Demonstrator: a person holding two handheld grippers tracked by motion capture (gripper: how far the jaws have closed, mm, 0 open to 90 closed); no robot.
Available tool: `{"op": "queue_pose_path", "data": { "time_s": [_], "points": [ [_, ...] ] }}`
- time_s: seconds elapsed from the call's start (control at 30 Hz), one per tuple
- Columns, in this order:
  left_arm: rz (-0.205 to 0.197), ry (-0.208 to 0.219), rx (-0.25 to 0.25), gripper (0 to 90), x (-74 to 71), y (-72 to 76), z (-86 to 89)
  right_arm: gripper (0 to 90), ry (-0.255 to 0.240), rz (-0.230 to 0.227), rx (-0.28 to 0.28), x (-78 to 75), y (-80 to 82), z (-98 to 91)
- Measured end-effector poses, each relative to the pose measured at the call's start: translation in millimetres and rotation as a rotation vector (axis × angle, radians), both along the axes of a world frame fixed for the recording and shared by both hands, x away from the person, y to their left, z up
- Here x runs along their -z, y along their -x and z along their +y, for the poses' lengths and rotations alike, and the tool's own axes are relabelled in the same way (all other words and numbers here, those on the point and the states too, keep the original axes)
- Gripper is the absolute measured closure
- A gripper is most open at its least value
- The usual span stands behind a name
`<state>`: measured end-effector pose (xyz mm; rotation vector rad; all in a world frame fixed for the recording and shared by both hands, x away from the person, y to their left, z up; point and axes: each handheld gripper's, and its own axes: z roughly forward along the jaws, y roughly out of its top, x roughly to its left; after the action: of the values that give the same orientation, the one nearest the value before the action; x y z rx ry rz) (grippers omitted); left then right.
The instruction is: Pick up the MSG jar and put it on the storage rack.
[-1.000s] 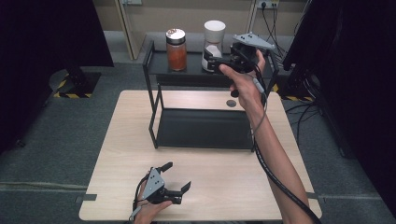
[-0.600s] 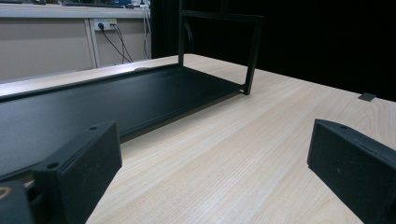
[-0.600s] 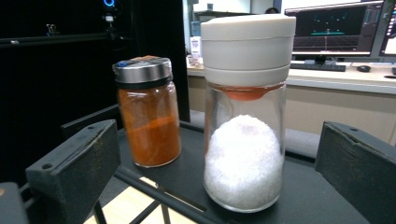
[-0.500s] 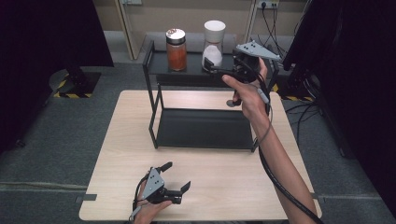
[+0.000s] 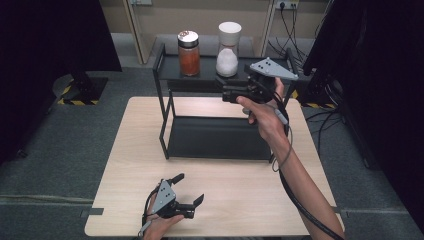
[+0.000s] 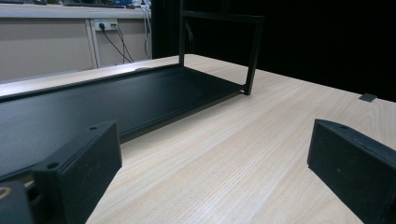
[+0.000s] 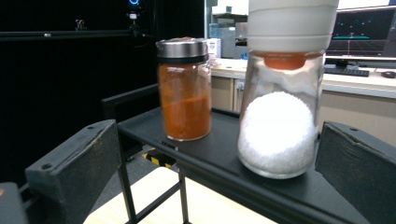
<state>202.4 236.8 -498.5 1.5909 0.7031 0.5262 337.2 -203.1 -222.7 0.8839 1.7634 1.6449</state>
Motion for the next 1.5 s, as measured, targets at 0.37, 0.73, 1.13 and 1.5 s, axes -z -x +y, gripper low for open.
{"op": "queue_pose_path", "data": {
  "time_s": [0.37, 0.73, 1.13, 1.5],
  "points": [
    [0.001, 0.000, 0.000, 2.4, 0.1, -0.1, 0.0, 0.3, -0.019, -0.002, -0.015, 21.3, 6.6, -7.6],
    [0.001, -0.001, 0.000, 2.4, 0.2, -0.1, -0.2, 0.3, -0.027, 0.000, -0.058, 38.9, 16.9, -15.9],
    [0.002, -0.001, -0.005, 2.4, -0.1, -0.2, 0.8, 0.4, -0.011, -0.011, -0.083, 61.7, 27.1, -20.2],
    [-0.001, -0.001, -0.009, 2.4, 0.2, -0.2, 0.9, 0.3, -0.015, -0.001, -0.097, 78.5, 33.8, -26.2]
  ]
}}
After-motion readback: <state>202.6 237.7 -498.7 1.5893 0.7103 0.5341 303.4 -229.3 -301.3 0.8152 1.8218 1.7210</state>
